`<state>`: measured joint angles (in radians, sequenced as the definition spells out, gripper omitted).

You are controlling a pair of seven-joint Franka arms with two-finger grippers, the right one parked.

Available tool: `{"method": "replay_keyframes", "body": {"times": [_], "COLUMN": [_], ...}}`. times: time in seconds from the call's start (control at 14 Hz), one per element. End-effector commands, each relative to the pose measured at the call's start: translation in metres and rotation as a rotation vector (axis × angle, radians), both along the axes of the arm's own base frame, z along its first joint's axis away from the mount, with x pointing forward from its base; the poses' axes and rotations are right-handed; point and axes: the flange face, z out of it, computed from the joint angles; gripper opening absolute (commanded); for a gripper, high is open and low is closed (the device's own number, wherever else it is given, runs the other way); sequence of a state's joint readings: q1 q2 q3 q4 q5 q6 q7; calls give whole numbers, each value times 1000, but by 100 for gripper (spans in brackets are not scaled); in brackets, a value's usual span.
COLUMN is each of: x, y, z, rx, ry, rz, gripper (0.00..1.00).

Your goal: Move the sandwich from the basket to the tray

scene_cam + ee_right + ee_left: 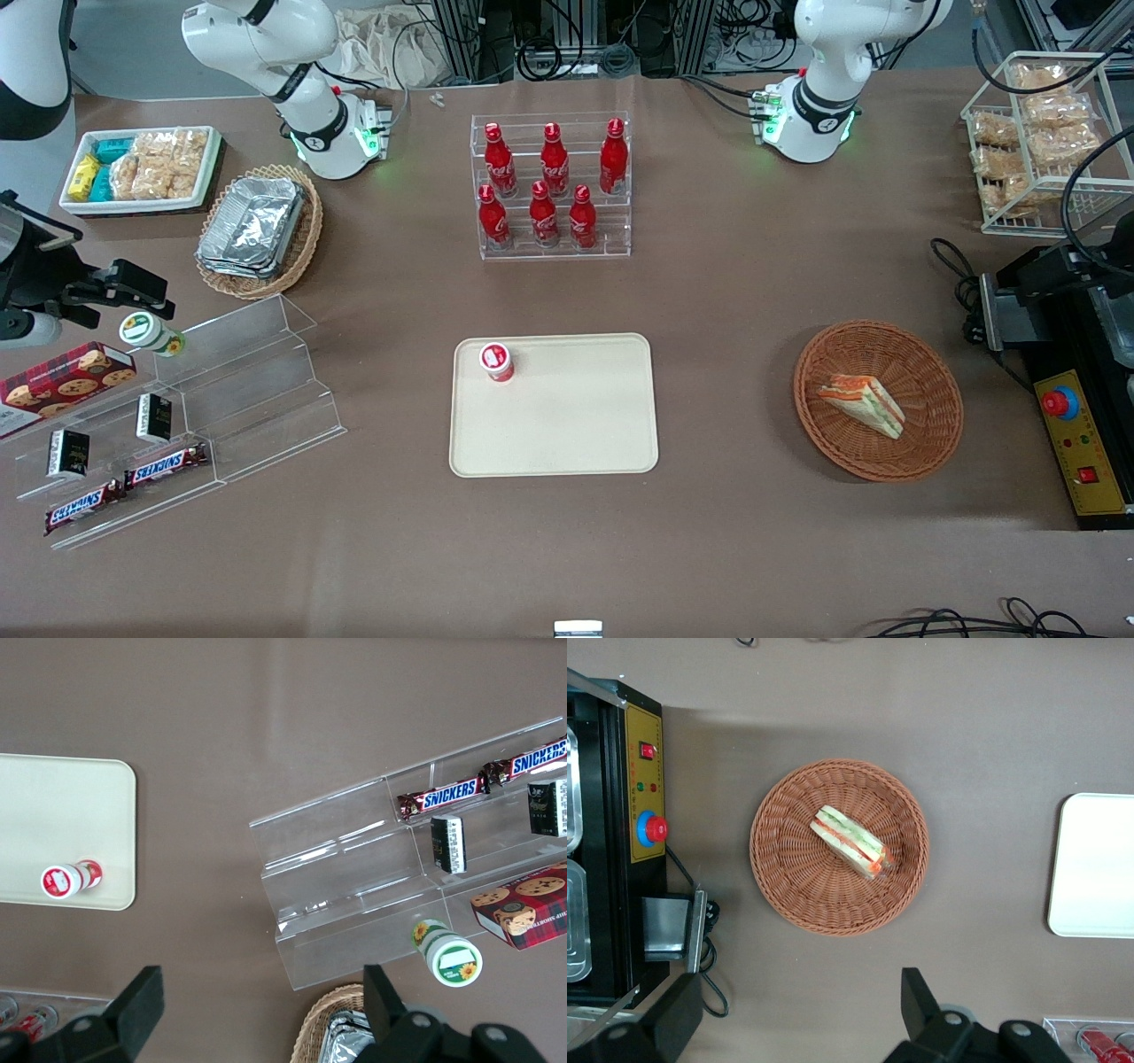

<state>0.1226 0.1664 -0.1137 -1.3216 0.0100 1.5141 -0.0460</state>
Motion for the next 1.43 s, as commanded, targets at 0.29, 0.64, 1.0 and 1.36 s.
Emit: {"method": "replay_keyframes", "body": {"times": [0.29, 0.64, 1.0, 1.36], "x": [-7, -4, 12, 26], "y": [-16, -24, -42, -41], "z": [-67, -157, -214, -272], "rx": [1, -7, -23, -36], "ry": [23, -22, -38, 8], "rz": [-10, 107, 367, 571], "gripper": [100, 100, 100, 99]}}
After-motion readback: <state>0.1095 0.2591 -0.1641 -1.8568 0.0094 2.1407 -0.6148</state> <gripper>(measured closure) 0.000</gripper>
